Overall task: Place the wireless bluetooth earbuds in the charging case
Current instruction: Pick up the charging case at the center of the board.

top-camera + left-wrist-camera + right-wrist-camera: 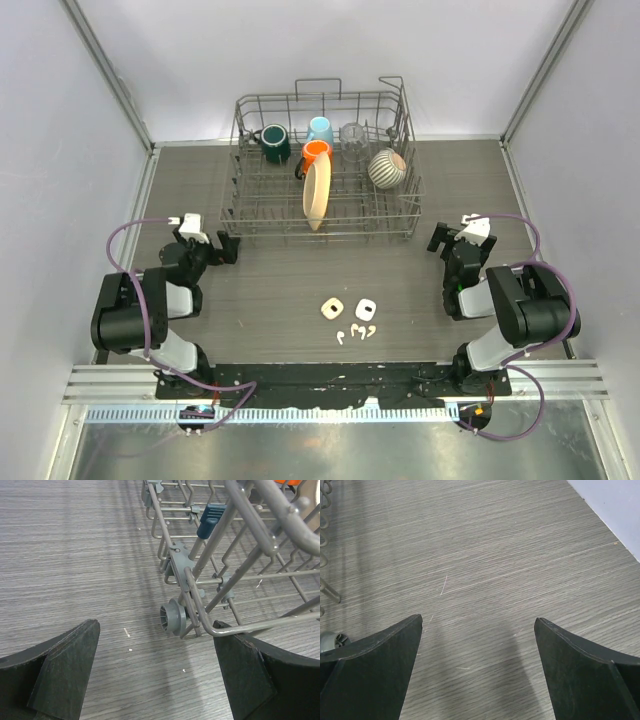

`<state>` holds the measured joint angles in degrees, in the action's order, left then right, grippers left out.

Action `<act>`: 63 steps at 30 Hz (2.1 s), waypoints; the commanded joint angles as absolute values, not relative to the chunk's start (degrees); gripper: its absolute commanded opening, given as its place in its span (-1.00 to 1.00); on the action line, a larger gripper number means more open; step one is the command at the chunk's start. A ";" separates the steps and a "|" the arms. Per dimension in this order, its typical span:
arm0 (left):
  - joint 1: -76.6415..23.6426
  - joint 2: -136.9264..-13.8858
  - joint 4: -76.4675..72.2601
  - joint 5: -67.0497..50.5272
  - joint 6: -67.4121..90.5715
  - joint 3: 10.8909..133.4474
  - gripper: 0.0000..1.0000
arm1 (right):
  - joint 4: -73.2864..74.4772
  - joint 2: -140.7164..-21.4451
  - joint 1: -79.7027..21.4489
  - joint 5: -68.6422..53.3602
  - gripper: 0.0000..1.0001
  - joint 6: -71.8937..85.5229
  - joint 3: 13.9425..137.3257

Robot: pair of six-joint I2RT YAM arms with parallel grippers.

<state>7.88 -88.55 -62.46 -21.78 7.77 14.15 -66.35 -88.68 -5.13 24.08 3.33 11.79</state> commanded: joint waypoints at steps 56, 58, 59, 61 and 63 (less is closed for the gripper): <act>8.17 -27.08 -18.13 -14.35 17.41 9.84 1.00 | -54.60 -71.16 -5.19 37.51 0.99 7.21 10.89; 8.26 -23.13 -16.79 -13.10 15.56 10.45 0.99 | -48.54 -67.86 -4.83 39.36 1.00 7.99 12.91; 8.26 -22.07 -15.31 -12.14 15.12 10.72 1.00 | -47.04 -66.29 -4.66 41.64 0.99 8.87 13.18; 8.35 -20.14 -15.55 -12.30 15.12 10.99 0.99 | -46.24 -65.22 -4.66 45.25 0.99 13.15 14.23; 8.17 -20.30 -15.12 -13.61 15.29 11.77 1.00 | -38.88 -62.15 -4.66 50.60 1.00 18.34 17.47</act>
